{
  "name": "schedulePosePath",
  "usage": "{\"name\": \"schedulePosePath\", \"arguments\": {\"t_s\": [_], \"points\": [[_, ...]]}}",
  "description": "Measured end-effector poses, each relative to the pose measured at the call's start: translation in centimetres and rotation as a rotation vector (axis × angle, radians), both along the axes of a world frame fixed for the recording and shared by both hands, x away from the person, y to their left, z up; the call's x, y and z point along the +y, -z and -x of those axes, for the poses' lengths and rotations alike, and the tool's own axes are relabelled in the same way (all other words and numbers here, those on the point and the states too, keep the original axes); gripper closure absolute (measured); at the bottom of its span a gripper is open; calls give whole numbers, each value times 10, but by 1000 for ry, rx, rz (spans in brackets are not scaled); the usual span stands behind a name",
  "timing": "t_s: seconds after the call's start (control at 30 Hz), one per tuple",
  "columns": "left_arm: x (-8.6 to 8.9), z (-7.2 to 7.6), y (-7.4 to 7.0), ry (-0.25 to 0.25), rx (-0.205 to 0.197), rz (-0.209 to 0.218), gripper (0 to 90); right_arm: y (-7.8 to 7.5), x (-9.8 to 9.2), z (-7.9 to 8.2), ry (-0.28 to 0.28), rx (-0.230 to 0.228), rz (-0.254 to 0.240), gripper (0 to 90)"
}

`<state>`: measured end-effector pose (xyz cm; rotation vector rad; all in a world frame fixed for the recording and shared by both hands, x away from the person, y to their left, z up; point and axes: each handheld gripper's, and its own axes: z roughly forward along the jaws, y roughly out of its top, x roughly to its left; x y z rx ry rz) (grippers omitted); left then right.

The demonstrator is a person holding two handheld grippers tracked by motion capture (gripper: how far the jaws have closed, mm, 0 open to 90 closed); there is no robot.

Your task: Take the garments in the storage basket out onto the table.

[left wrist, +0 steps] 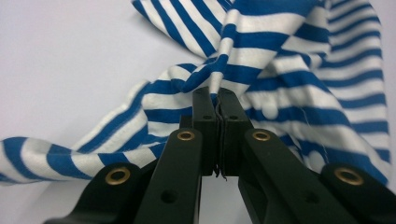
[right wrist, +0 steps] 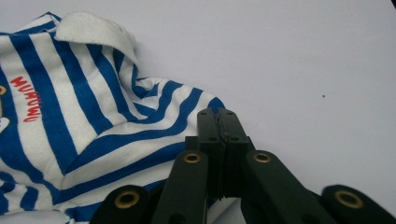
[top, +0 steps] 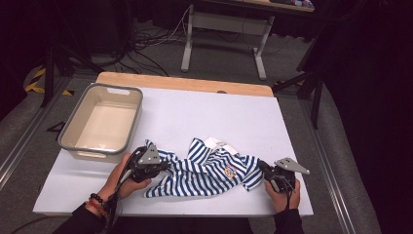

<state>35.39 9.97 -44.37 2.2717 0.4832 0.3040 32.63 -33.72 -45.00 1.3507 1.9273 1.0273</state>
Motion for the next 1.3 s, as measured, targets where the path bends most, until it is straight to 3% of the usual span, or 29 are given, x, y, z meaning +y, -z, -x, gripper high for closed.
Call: {"name": "schedulePosePath", "arguments": {"t_s": [0.33,0.63,0.83,1.07,1.3], "points": [[9,15,8,3,28,2,880,3,4,0,-10,-1,53,899],[9,20,11,18,15,-31,878,5,7,-7,-23,7,79,897],[8,20,10,32,-1,-59,876,5,4,-6,-15,3,69,893],[9,18,5,16,-9,-34,809,4,2,-5,-20,-3,67,883],[13,20,-7,-11,-66,15,671,2,-1,-3,-17,-24,56,851]]}}
